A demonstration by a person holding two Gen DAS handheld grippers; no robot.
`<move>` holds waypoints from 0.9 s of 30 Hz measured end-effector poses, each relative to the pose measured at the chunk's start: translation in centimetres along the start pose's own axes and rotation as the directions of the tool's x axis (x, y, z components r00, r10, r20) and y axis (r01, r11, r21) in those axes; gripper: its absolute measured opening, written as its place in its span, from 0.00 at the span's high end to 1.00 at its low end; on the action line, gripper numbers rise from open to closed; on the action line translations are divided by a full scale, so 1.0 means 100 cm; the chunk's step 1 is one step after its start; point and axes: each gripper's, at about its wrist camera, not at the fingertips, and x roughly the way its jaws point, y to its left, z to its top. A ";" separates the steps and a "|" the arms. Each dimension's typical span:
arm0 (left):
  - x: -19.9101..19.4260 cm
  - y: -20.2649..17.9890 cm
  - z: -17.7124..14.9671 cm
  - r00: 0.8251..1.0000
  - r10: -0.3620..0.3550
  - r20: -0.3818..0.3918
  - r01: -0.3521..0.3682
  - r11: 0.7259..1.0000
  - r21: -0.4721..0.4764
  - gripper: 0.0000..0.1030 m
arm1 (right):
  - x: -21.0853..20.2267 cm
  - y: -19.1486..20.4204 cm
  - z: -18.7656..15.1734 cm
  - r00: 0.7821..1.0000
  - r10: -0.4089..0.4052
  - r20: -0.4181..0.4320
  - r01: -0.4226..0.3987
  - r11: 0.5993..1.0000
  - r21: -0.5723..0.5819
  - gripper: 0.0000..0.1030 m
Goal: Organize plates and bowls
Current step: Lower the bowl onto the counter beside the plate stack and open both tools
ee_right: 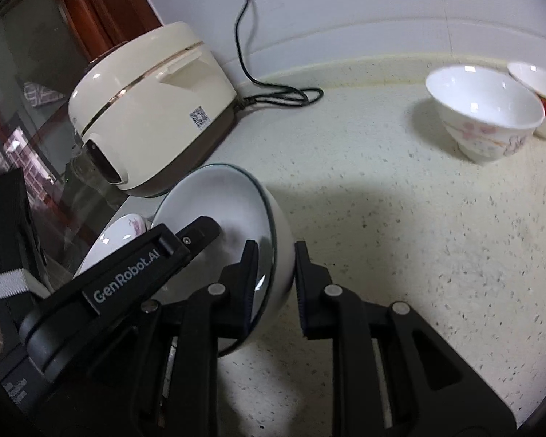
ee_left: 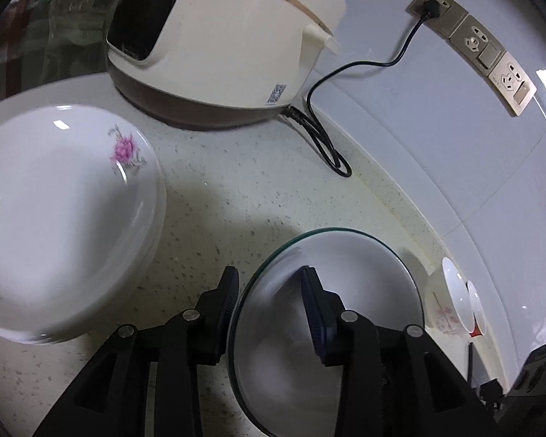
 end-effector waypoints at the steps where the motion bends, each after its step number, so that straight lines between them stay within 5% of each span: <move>1: -0.001 -0.001 0.000 1.000 0.003 0.004 -0.003 1.000 0.001 0.64 | 0.000 0.000 0.000 1.000 0.003 -0.002 -0.003 1.000 0.002 0.77; 12: -0.015 0.001 0.001 0.998 0.007 0.067 -0.005 1.000 -0.024 0.56 | -0.006 -0.006 0.000 0.998 0.059 0.021 -0.060 0.997 0.057 0.52; 27: -0.016 -0.003 0.000 0.997 -0.022 0.077 0.027 0.998 -0.061 0.37 | -0.017 -0.026 0.002 0.993 0.095 0.066 -0.104 0.983 0.152 0.41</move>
